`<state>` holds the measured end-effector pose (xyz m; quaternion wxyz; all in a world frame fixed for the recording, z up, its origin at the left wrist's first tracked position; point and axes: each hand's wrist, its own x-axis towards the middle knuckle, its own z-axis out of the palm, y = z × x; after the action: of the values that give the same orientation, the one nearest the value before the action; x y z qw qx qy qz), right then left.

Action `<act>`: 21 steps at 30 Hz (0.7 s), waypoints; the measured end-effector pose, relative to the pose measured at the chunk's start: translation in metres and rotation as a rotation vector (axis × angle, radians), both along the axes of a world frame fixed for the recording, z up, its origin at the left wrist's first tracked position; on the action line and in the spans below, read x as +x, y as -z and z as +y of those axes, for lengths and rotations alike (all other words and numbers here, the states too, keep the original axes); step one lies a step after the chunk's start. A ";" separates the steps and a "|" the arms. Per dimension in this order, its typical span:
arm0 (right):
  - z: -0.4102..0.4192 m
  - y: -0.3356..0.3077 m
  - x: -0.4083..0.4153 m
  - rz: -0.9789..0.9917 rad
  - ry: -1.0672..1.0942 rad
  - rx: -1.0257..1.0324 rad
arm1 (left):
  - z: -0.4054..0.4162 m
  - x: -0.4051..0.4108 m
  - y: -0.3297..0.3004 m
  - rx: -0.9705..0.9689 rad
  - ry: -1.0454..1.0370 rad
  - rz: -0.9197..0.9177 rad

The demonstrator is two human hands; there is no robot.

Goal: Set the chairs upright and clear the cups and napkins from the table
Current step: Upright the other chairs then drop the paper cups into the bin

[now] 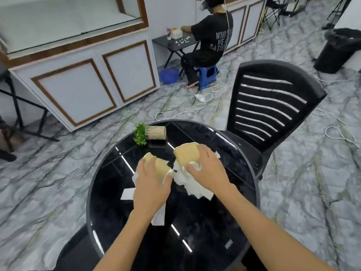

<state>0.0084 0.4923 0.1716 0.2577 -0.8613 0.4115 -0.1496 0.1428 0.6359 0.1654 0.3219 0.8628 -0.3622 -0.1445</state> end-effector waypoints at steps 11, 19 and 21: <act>-0.018 0.048 0.064 0.190 0.026 -0.099 | -0.059 0.033 0.040 -0.020 0.022 -0.164; -0.016 0.051 0.062 0.090 0.020 -0.147 | -0.071 0.042 0.048 -0.173 0.100 -0.130; -0.014 0.046 0.057 0.074 0.010 -0.143 | -0.068 0.041 0.046 -0.208 0.090 -0.109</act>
<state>0.0659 0.4782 0.1256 0.1792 -0.8804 0.4134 -0.1481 0.1835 0.5674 0.1196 0.3829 0.8141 -0.4305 -0.0734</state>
